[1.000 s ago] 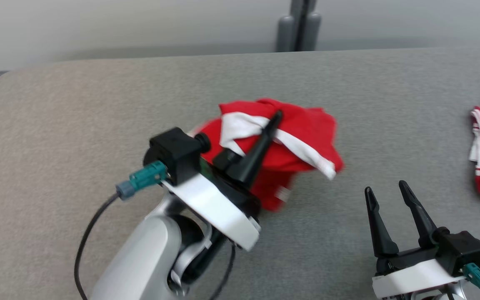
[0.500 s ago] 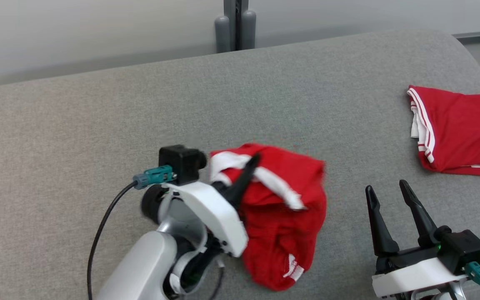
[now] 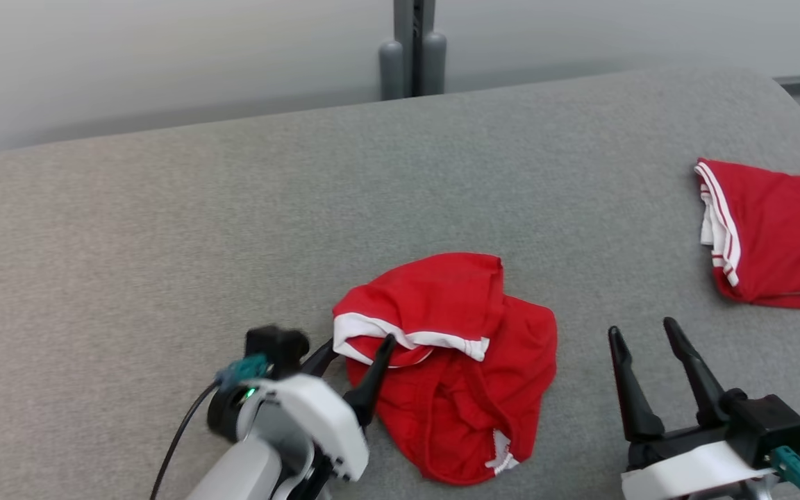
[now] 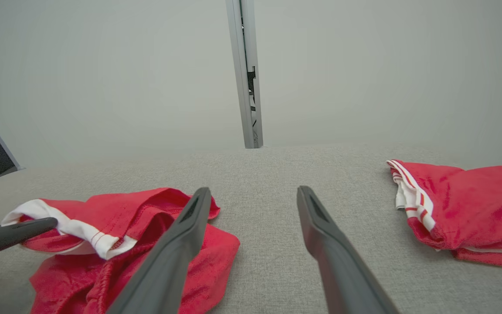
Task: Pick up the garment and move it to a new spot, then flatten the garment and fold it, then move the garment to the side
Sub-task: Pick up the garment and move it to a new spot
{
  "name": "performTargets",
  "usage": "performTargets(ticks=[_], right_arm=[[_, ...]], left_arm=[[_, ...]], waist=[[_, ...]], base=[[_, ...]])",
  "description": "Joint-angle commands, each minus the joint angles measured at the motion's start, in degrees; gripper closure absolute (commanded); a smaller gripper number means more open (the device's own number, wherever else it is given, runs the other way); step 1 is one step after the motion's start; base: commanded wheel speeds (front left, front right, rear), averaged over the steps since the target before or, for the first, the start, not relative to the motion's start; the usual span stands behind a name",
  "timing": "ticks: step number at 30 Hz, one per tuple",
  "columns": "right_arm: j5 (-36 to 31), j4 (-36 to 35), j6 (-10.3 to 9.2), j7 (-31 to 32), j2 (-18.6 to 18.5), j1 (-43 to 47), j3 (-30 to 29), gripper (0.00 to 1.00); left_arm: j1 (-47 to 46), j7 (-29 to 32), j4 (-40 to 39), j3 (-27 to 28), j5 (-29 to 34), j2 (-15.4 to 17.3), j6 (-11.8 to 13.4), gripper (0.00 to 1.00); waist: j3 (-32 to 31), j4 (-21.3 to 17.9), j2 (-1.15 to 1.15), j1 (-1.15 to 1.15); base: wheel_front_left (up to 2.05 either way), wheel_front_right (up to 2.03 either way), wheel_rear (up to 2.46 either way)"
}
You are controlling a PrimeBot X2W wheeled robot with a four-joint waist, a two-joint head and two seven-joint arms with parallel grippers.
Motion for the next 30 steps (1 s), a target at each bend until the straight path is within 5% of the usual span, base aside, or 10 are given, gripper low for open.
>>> performTargets(ticks=[1,9,15,22,30], right_arm=[[-0.2,-0.2,-0.01,0.0,-0.3,0.3,-0.6,0.0],[-3.6,-1.7,-0.01,0.0,-0.3,3.9,-7.5,0.0],[-6.8,-1.9,-0.01,0.0,-0.3,7.0,-9.6,0.0],[-6.9,-0.7,-0.01,0.0,-0.3,10.2,-10.7,0.0],[-5.5,0.4,-0.01,0.0,-0.2,11.7,-10.9,0.0]], left_arm=[[1.7,-0.9,-0.8,0.6,0.1,1.0,0.5,0.0],[16.4,-13.5,-13.8,5.5,3.8,6.6,8.0,0.0],[25.3,-15.2,-18.2,10.7,10.5,7.8,10.9,0.0],[33.1,-15.2,-23.8,22.3,19.3,3.4,8.7,0.0],[36.0,-15.3,-23.6,32.5,24.2,-1.0,1.9,0.0]], waist=[[-1.1,1.2,0.0,0.0],[-5.4,6.8,0.0,0.0],[-8.9,9.9,0.0,0.0],[-12.4,11.5,0.0,0.0],[-13.1,11.6,0.0,0.0]], base=[[0.0,0.0,0.0],[0.0,0.0,0.0],[0.0,0.0,0.0],[0.0,0.0,0.0],[0.0,0.0,0.0]])
